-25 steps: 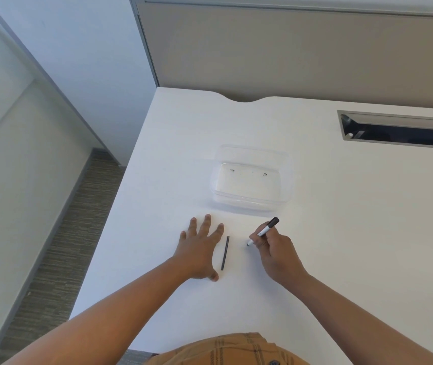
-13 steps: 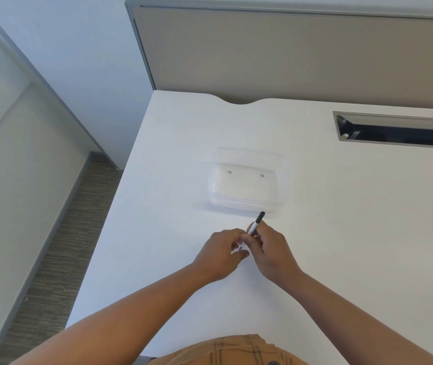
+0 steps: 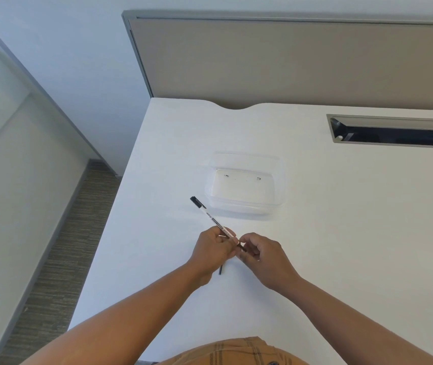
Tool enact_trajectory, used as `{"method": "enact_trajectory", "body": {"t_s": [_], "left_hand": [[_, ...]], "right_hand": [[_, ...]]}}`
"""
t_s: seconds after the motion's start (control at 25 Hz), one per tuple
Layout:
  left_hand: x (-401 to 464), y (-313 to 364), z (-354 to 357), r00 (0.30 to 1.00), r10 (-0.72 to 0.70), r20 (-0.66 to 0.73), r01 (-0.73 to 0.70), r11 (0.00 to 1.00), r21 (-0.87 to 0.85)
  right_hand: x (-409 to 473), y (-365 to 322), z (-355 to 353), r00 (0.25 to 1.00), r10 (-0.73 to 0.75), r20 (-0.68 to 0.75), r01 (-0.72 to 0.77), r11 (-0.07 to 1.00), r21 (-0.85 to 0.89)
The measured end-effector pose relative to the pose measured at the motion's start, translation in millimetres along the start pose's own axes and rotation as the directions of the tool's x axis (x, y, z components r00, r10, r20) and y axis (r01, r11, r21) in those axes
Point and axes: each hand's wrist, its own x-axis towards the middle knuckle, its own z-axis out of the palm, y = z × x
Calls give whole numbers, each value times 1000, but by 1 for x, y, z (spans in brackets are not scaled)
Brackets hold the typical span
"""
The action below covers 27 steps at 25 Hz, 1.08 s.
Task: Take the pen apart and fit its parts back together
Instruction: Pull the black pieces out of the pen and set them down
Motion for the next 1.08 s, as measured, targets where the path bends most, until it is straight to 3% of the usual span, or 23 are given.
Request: {"method": "enact_trajectory", "body": {"t_s": [0.24,0.32,0.36,0.4,0.44,0.52,0.56,0.6,0.64,0.84,1.08], "left_hand": [[-10,1,-1,998,-55,42,53,998,35],[-14,5,-2,997,-58,56,43,970,240],[-16,6,-4,999,-3,47,-19,893,449],[-17,7,-6,992,118,40,-114,726,678],[-19,7,-7,952,295,78,-217,475,853],[-20,8,-11,729,600,331,-434,31,900],[-18,8,-14,614,647,453,-508,-115,853],[-15,8,-16,556,643,526,-522,-222,824],[-12,8,-18,548,622,558,-512,-278,813],[-5,4,-24,584,558,589,-511,-310,802],[-8,5,-25,622,590,514,-509,-194,839]], "right_hand": [[1,-5,1,998,-55,-30,52,995,-89],[-1,-6,-1,997,-66,-27,62,990,-130],[-1,-5,-3,997,-67,-36,61,989,-135],[0,-5,-5,997,-68,-44,61,988,-139],[0,-4,-6,997,-69,-46,62,988,-144],[1,-6,-9,996,-76,-37,68,983,-169],[2,-7,-10,996,-82,-31,75,980,-185],[2,-8,-10,996,-91,-26,84,977,-197],[2,-10,-11,994,-103,-22,97,974,-203],[-1,-13,-15,991,-133,-16,127,970,-209],[-5,-15,-17,993,-114,-14,111,981,-159]]}}
